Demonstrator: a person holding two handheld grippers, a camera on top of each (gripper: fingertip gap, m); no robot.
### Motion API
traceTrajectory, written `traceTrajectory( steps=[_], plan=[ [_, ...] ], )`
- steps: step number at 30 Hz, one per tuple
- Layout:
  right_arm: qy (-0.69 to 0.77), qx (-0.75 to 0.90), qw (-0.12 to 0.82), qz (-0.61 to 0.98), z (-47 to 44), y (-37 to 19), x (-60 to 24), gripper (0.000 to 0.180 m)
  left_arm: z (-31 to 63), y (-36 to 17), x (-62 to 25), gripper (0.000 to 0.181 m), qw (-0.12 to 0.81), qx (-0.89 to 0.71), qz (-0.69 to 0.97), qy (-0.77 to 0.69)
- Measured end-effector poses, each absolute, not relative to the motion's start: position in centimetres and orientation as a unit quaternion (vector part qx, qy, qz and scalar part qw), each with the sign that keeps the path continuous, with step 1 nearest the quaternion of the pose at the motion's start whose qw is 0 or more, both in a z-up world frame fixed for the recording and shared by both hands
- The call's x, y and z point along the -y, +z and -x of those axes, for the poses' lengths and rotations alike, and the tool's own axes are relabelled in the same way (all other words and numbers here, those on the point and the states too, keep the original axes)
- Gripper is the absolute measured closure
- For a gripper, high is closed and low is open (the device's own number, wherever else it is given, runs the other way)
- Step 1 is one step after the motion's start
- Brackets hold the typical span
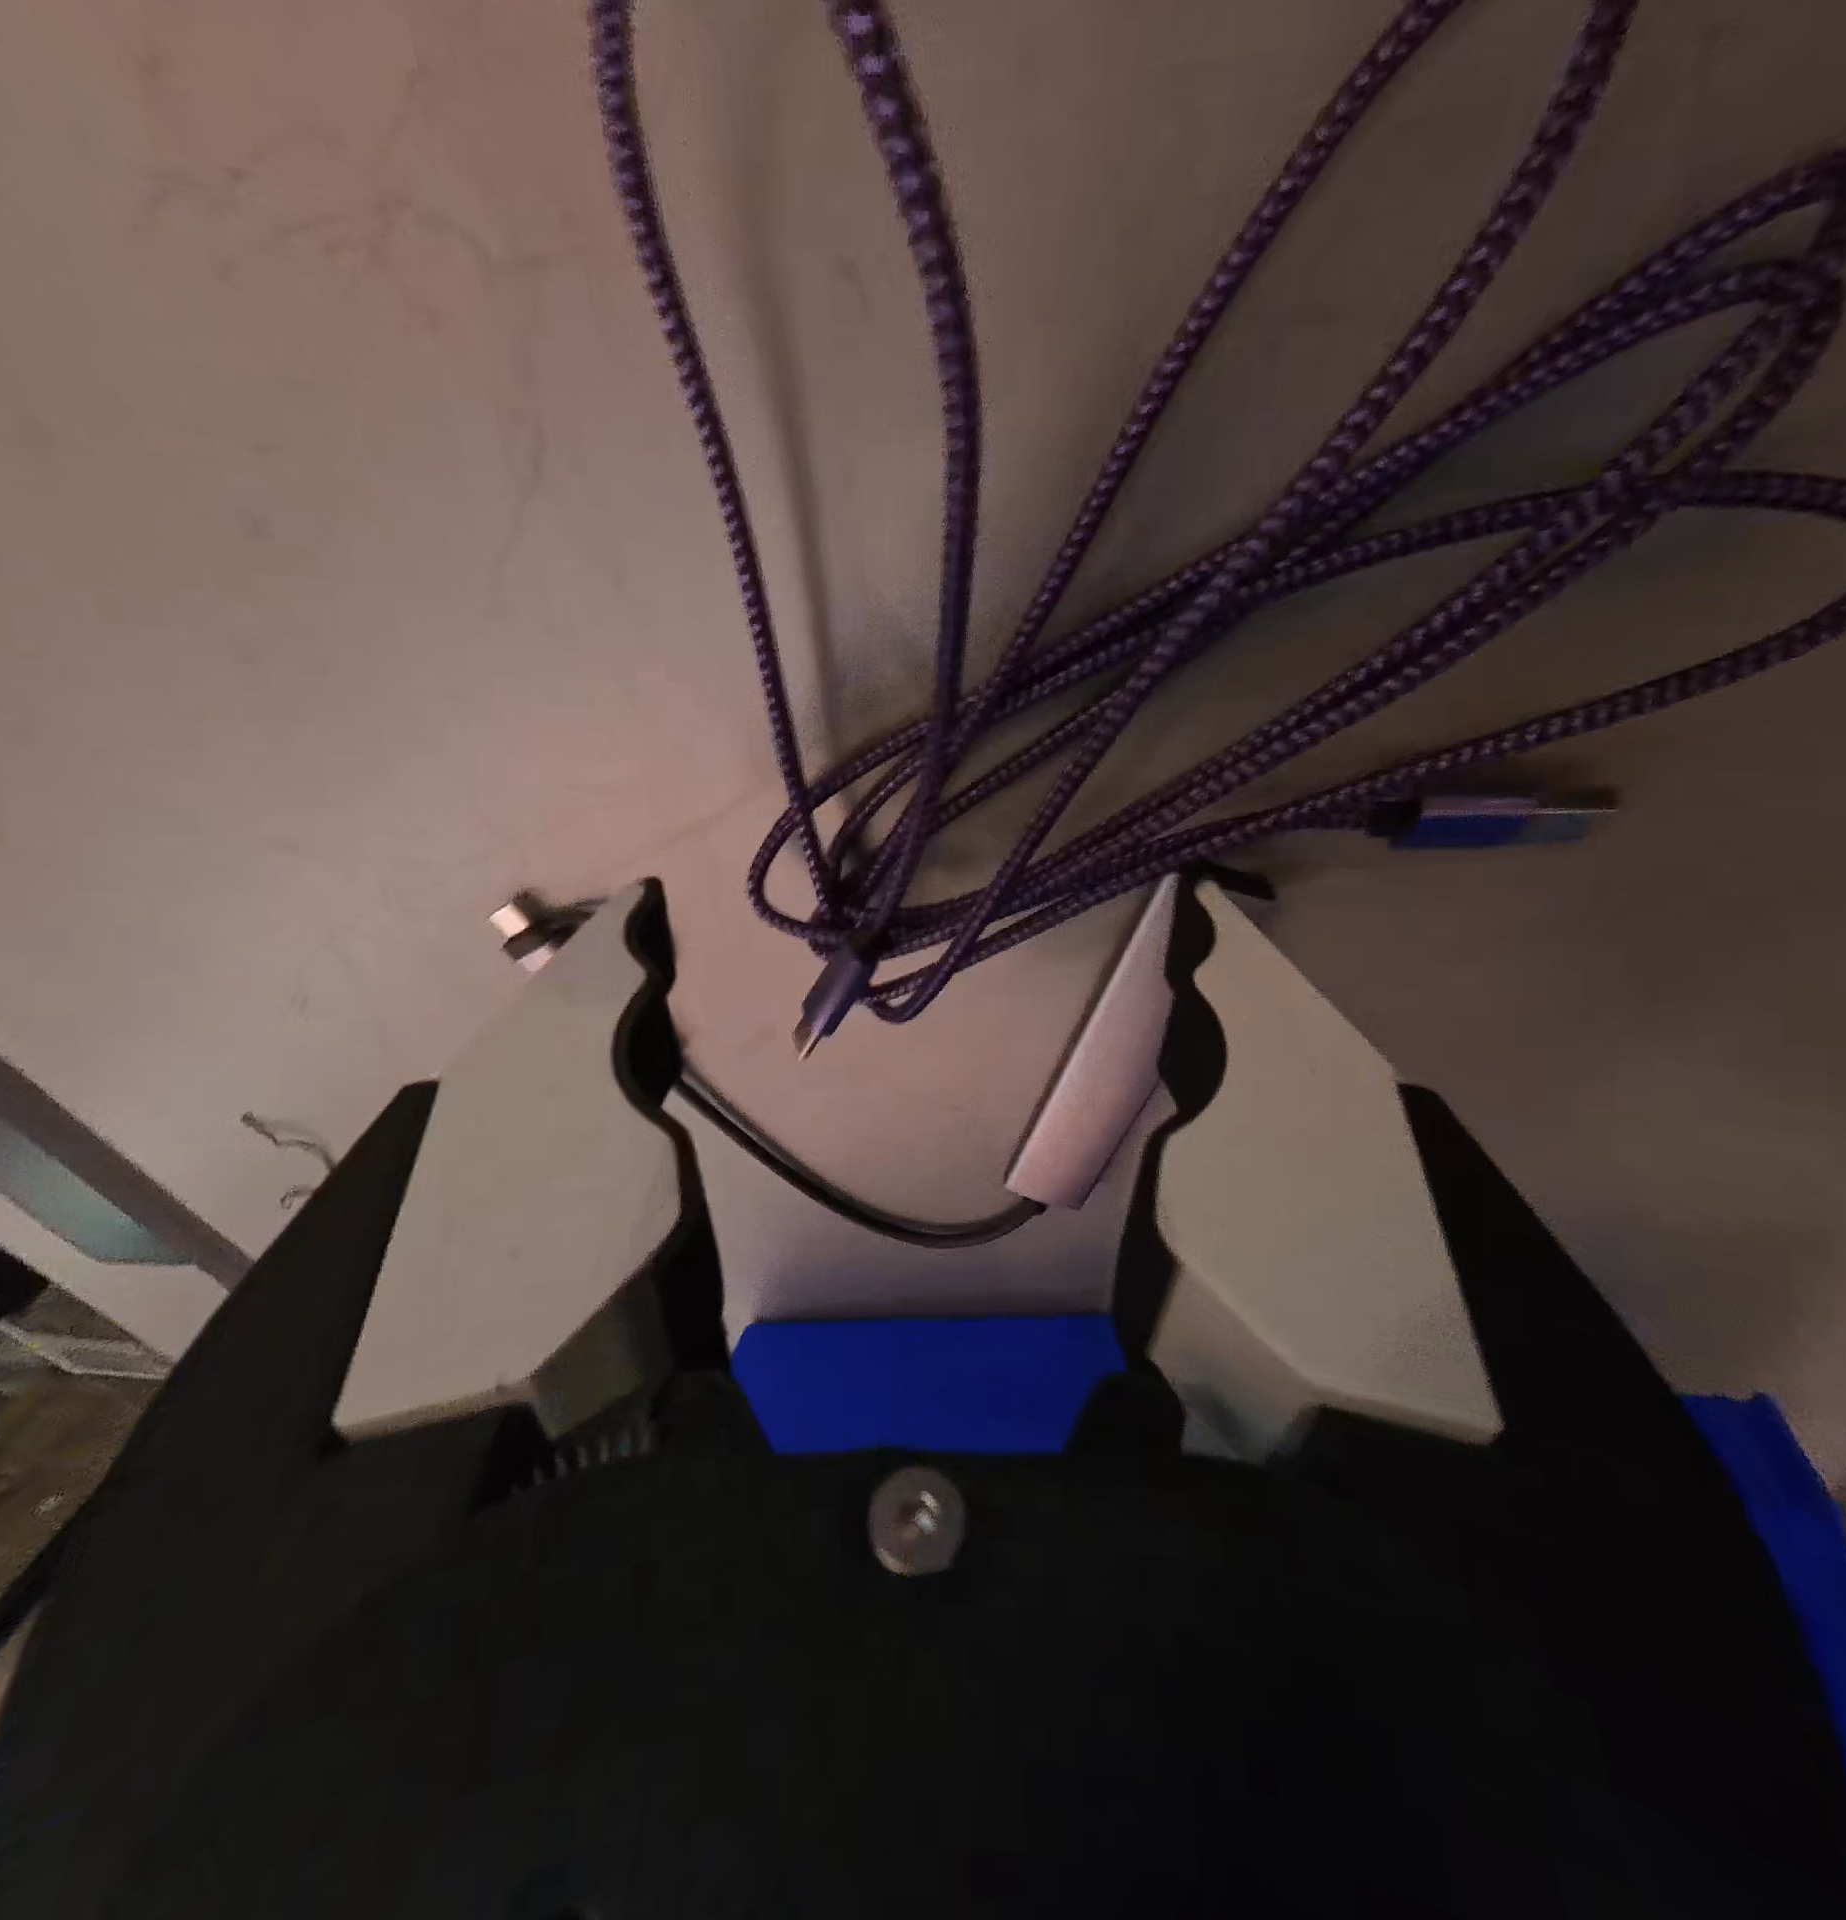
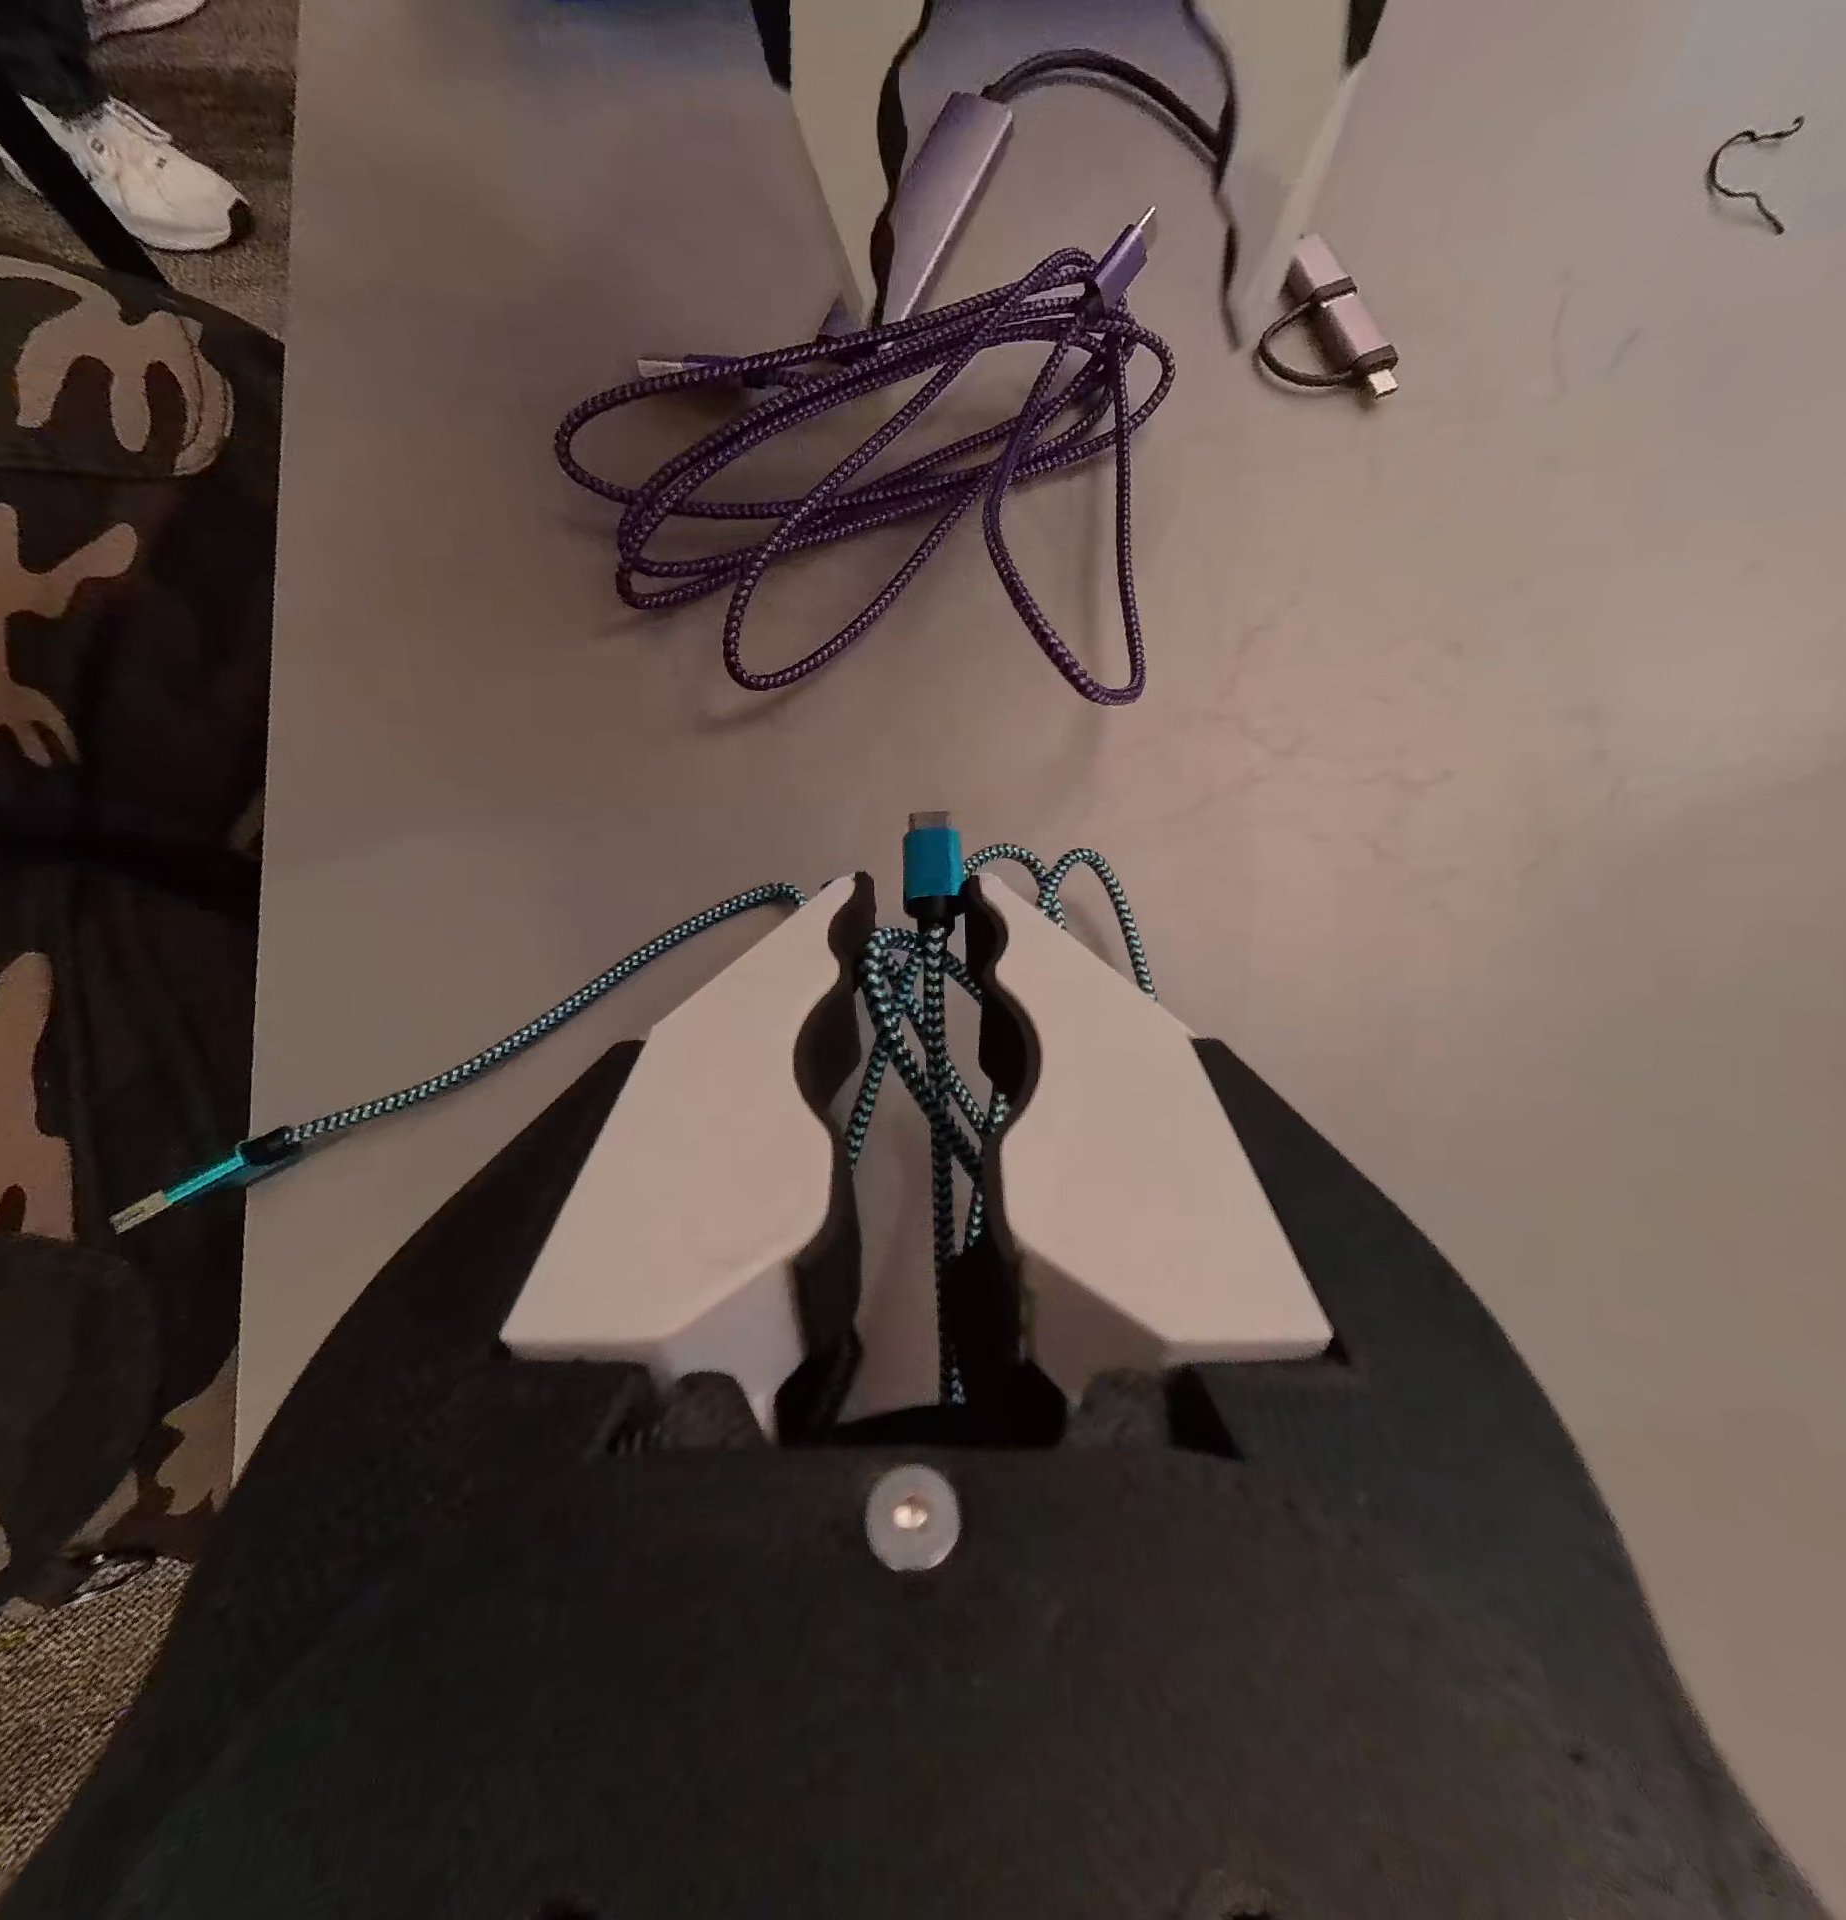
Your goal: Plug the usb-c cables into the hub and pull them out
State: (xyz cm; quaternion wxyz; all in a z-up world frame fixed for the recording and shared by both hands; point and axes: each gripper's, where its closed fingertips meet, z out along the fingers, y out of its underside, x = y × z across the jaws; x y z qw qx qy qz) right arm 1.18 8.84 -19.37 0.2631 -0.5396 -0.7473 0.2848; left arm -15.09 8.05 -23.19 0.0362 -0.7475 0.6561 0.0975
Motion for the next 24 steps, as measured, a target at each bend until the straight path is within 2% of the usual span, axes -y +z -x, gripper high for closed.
traceTrajectory(
  steps=[1,2,3,8,10,13,19,22,24],
  plan=[
    [0.286,0.747,0.264,0.539,-1.1,-19.4,-8.9,0.165,14.8,-23.3,-7.9,0.092,0.026,-0.661,0.744,0.091],
    [0.287,0.747,0.266,0.538,-1.1,-19.3,-8.9,0.165,14.6,-23.4,-8.0,0.091,0.021,-0.663,0.743,0.093],
    [0.288,0.747,0.268,0.536,-1.1,-19.3,-8.9,0.165,14.5,-23.4,-7.8,0.098,0.011,-0.658,0.748,0.085],
    [0.293,0.748,0.275,0.528,-0.7,-18.9,-9.2,0.163,12.9,-24.0,-6.3,0.157,-0.004,-0.616,0.788,0.007],
    [0.293,0.747,0.278,0.528,-0.8,-18.6,-9.4,0.162,12.9,-24.6,-6.2,0.174,-0.004,-0.601,0.800,0.001],
    [0.296,0.741,0.289,0.529,-0.8,-18.0,-9.7,0.159,12.9,-24.3,-7.0,0.180,0.026,-0.572,0.820,0.006],
    [0.301,0.704,0.331,0.551,-0.8,-15.6,-10.8,0.133,13.2,-22.3,-8.5,0.181,0.112,-0.501,0.858,-0.011],
    [0.312,0.673,0.369,0.560,-0.6,-13.5,-11.3,0.109,13.6,-20.4,-9.0,0.180,0.164,-0.454,0.875,-0.031],
    [0.324,0.660,0.382,0.560,-0.5,-12.2,-11.0,0.105,13.5,-18.9,-9.1,0.181,0.199,-0.421,0.883,-0.062]
  ],
)
